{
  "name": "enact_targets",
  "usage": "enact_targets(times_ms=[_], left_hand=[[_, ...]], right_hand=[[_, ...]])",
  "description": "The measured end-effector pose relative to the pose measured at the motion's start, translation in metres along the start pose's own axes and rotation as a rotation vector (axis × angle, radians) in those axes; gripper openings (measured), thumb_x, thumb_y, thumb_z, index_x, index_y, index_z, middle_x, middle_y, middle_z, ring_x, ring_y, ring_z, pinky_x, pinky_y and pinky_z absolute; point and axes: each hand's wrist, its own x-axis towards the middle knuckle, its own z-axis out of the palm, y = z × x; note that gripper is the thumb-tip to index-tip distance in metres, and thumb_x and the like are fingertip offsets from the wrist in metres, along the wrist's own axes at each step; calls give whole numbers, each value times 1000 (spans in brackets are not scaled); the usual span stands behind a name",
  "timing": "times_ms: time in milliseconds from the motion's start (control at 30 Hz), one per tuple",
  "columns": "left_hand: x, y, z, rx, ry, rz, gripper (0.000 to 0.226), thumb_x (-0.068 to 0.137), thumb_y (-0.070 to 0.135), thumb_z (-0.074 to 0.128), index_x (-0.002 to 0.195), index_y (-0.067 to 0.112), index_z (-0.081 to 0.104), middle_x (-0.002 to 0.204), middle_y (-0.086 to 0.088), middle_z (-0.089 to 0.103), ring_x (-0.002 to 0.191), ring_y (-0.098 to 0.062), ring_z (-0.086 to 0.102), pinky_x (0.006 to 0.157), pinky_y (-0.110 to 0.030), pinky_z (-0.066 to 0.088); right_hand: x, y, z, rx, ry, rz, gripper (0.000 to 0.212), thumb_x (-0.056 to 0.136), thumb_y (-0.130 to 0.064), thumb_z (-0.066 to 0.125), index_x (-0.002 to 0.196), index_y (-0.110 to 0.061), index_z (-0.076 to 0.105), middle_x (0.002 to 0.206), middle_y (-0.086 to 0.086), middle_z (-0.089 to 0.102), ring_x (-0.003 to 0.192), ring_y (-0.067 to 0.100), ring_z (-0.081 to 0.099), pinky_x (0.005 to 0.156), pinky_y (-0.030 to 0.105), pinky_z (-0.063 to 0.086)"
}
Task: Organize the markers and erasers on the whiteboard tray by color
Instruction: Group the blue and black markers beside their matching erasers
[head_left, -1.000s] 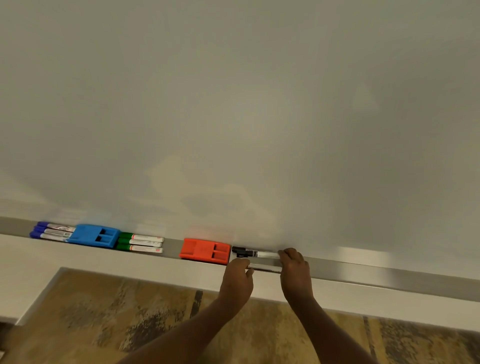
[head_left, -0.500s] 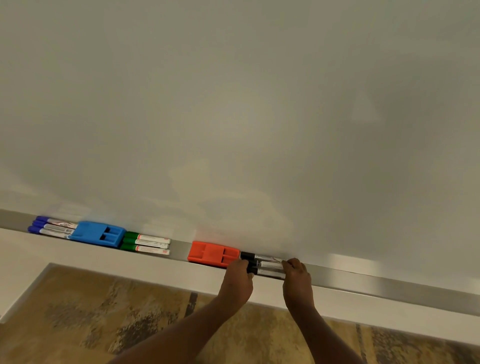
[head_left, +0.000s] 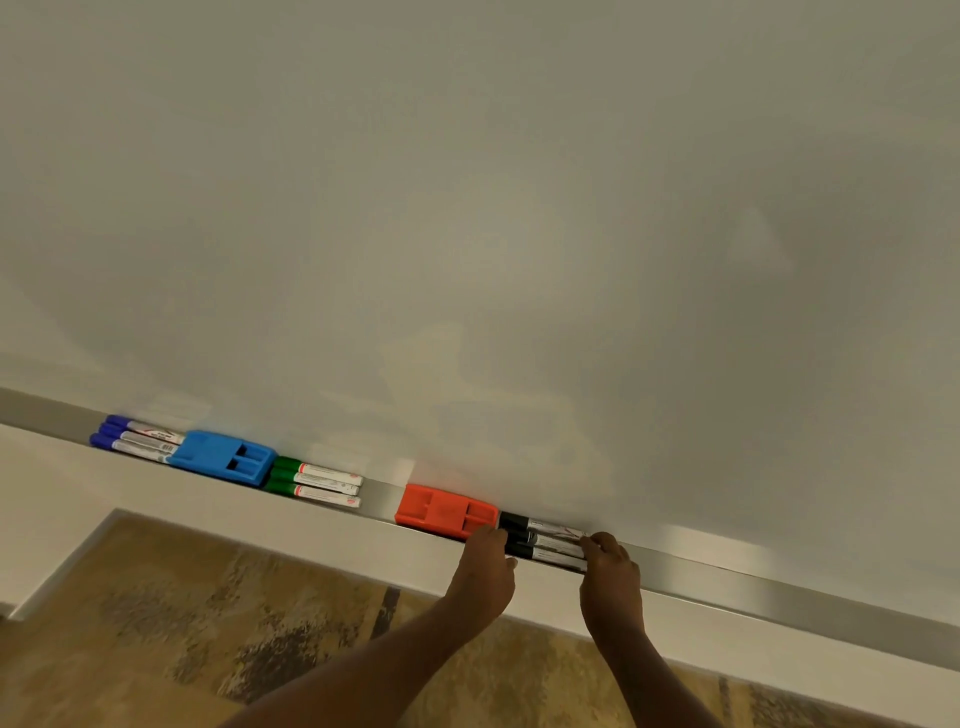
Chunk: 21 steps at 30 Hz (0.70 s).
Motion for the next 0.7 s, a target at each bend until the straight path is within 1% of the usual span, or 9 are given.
enact_targets(times_ms=[233, 367, 533, 633, 700], left_hand=[[0, 0, -1, 1, -6, -6, 34, 92, 16, 55, 125, 10, 50, 131, -8, 51, 122, -18, 48, 101, -22, 37], [-1, 3, -3, -48, 8, 3, 31, 91, 15, 57, 122, 11, 53, 127, -7, 55, 119, -17, 52, 97, -20, 39], [-1, 4, -14, -114, 42, 21, 27, 91, 14, 56, 118, 9, 57, 120, -9, 59, 111, -19, 56, 94, -24, 45], [-1, 3, -24, -143, 95, 9, 17, 91, 15, 56, 107, 10, 60, 109, -8, 63, 102, -20, 60, 86, -21, 46], [-1, 2, -32, -130, 113, 0, 12, 92, 16, 53, 98, 10, 61, 100, -8, 65, 92, -20, 61, 78, -19, 44]], right_hand=[[-1, -6, -4, -65, 18, -5, 47, 68, 20, 56, 106, -4, 68, 108, 16, 66, 97, 35, 60, 83, 46, 49], [-3, -11, -2, -71, 49, -33, 47, 61, 22, 64, 100, -3, 70, 102, 17, 68, 92, 36, 63, 79, 48, 52], [-1, -22, 1, -66, 120, -94, 49, 50, 23, 70, 93, -2, 70, 94, 16, 70, 82, 36, 65, 69, 46, 54], [-1, -35, 2, -63, 148, -124, 46, 52, 20, 70, 92, -3, 70, 93, 14, 70, 80, 35, 65, 67, 44, 53], [-2, -50, 3, -63, 150, -136, 38, 56, 15, 72, 88, -5, 70, 88, 13, 70, 76, 34, 65, 64, 42, 52]])
